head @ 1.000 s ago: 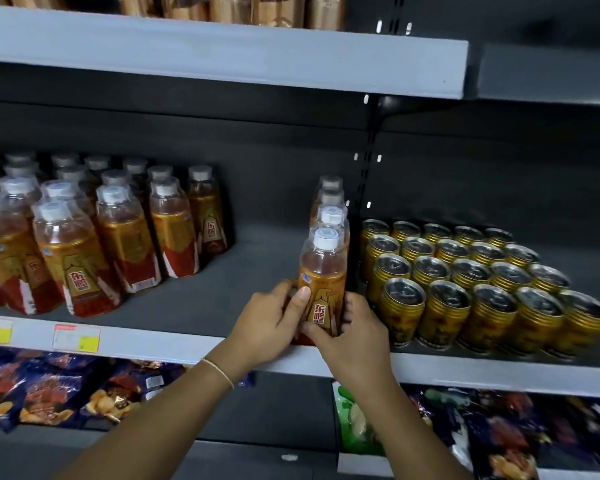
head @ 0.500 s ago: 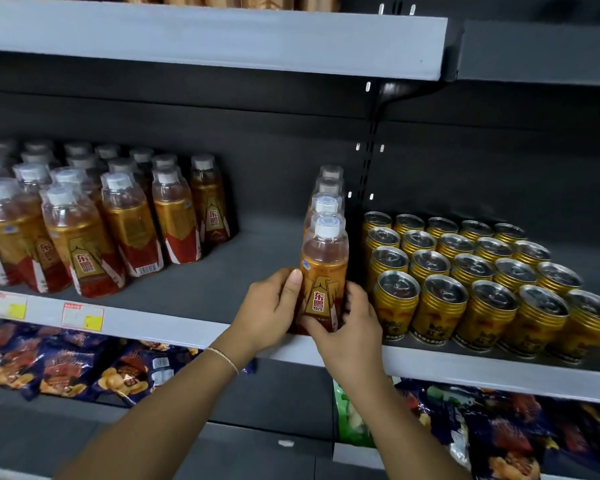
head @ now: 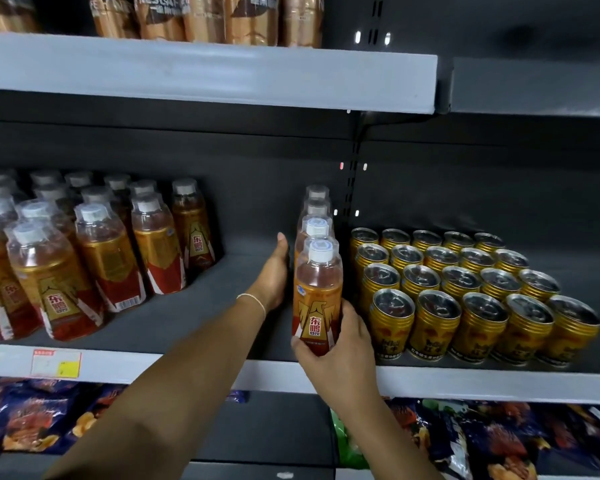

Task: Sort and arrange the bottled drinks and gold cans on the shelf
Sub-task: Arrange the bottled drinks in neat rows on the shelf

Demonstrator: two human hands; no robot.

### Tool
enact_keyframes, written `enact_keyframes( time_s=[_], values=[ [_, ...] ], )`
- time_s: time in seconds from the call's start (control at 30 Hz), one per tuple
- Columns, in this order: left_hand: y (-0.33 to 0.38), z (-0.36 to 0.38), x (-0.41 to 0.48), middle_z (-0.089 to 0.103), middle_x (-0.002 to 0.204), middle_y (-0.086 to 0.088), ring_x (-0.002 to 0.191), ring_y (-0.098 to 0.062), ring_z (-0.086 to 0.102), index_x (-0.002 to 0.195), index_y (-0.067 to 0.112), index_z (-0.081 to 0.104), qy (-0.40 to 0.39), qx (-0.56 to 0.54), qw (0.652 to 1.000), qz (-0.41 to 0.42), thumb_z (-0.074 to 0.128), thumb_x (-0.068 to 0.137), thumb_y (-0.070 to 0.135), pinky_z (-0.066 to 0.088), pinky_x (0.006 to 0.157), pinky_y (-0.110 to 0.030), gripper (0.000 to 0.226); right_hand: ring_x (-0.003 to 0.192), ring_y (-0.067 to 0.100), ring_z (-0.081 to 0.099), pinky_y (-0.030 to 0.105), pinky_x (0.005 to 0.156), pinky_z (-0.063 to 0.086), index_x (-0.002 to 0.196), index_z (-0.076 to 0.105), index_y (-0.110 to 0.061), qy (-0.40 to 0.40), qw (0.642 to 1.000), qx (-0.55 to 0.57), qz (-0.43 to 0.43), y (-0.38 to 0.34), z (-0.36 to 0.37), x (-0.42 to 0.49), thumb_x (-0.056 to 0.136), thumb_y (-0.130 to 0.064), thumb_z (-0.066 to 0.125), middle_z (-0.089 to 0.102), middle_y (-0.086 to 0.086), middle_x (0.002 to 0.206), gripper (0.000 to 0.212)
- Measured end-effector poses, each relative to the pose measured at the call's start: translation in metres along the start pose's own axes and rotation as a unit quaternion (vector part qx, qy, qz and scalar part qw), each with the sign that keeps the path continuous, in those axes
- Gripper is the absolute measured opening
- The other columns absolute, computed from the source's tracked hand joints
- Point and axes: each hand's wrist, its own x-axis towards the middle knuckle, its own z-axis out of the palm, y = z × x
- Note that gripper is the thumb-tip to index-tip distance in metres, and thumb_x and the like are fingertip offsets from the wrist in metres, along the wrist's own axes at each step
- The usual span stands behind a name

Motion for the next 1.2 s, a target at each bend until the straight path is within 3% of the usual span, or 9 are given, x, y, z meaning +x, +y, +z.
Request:
enact_keyframes(
  time_s=[0.23,0.43,0.57,0.73,0.83,0.93,1.03,1.1,1.2],
  values=[
    [0.004,0.006,0.02,0.075,0.098,-0.007,0.088,-0.018,0.073,0.111,0.016,0.063,-0.049,-0.06,0.997,0.011,0.024,0.099,0.061,0.057,0.075,-0.031,0.061,0.125,0.015,0.047,0.027,0.099,0.047,0.147,0.036,-0.019,0.013,1.0,-0.013,-0.006,-0.001,0.002,0.0,0.074,-0.058,0.074,0.052,0.0,0.135,0.091],
    [-0.001,0.003,0.032,0.076,0.089,-0.007,0.073,-0.013,0.072,0.151,0.004,0.019,-0.053,-0.038,0.997,0.037,0.023,0.102,0.056,0.059,0.067,-0.026,0.072,0.115,0.006,0.051,-0.009,0.077,0.025,0.148,0.039,-0.019,0.009,1.0,-0.003,0.006,-0.002,0.002,0.001,0.073,-0.055,0.077,0.053,0.001,0.134,0.091],
    [-0.003,0.002,0.037,0.076,0.094,-0.01,0.069,-0.014,0.071,0.154,0.008,0.01,-0.06,-0.056,0.996,0.041,0.026,0.102,0.055,0.058,0.067,-0.025,0.072,0.114,0.005,0.051,0.0,0.086,0.032,0.148,0.038,-0.019,0.012,1.0,-0.009,0.0,-0.004,0.001,0.0,0.072,-0.056,0.076,0.053,0.001,0.133,0.092],
    [-0.005,0.011,0.038,0.074,0.081,-0.007,0.063,-0.015,0.07,0.115,0.014,0.062,-0.021,-0.067,0.997,0.006,0.025,0.101,0.054,0.059,0.073,-0.026,0.057,0.113,0.003,0.05,0.001,0.088,0.032,0.148,0.038,-0.019,0.019,1.0,-0.013,0.002,-0.003,0.002,-0.001,0.072,-0.056,0.076,0.053,0.001,0.134,0.092],
    [-0.007,0.015,0.037,0.05,0.141,-0.02,0.07,-0.012,0.062,0.151,0.008,0.03,-0.007,-0.009,1.0,0.002,0.031,0.098,0.058,0.027,0.114,-0.039,0.072,0.119,0.009,0.051,0.008,0.093,0.034,0.147,0.04,-0.017,0.035,0.999,-0.015,0.0,-0.001,0.001,-0.001,0.072,-0.054,0.077,0.055,0.002,0.134,0.091],
    [-0.007,0.018,0.036,0.01,0.156,-0.02,0.105,-0.031,0.06,0.152,0.006,0.02,-0.02,0.008,1.0,-0.005,0.036,0.093,0.061,0.018,0.116,-0.045,0.082,0.123,0.011,0.05,0.016,0.096,0.041,0.148,0.038,-0.018,0.039,0.999,-0.016,0.003,0.001,0.001,-0.001,0.073,-0.055,0.075,0.053,0.001,0.136,0.092],
    [-0.01,0.019,0.035,0.01,0.156,-0.021,0.115,-0.032,0.058,0.152,0.006,0.022,-0.014,-0.003,1.0,0.006,0.036,0.095,0.062,0.017,0.117,-0.046,0.081,0.125,0.012,0.048,0.021,0.098,0.044,0.15,0.034,-0.017,0.032,0.999,-0.021,0.0,0.0,0.001,0.0,0.074,-0.055,0.073,0.051,0.002,0.138,0.093],
    [-0.013,0.016,0.038,0.014,0.155,-0.021,0.14,-0.037,0.032,0.151,0.007,0.025,-0.007,-0.018,1.0,0.008,0.036,0.096,0.061,0.02,0.116,-0.046,0.079,0.125,0.012,0.047,0.022,0.099,0.044,0.15,0.032,-0.018,0.026,1.0,-0.017,0.001,-0.001,0.001,0.0,0.075,-0.056,0.072,0.05,0.001,0.138,0.093],
    [-0.013,0.012,0.033,0.049,0.136,-0.023,0.109,-0.026,0.066,0.148,0.006,0.034,0.0,-0.019,1.0,0.016,0.03,0.1,0.056,0.044,0.102,-0.038,0.069,0.128,0.011,0.047,0.028,0.103,0.046,0.152,0.027,-0.022,0.012,1.0,0.009,0.011,-0.001,0.0,0.001,0.074,-0.054,0.072,0.048,-0.002,0.141,0.095]
  ],
)
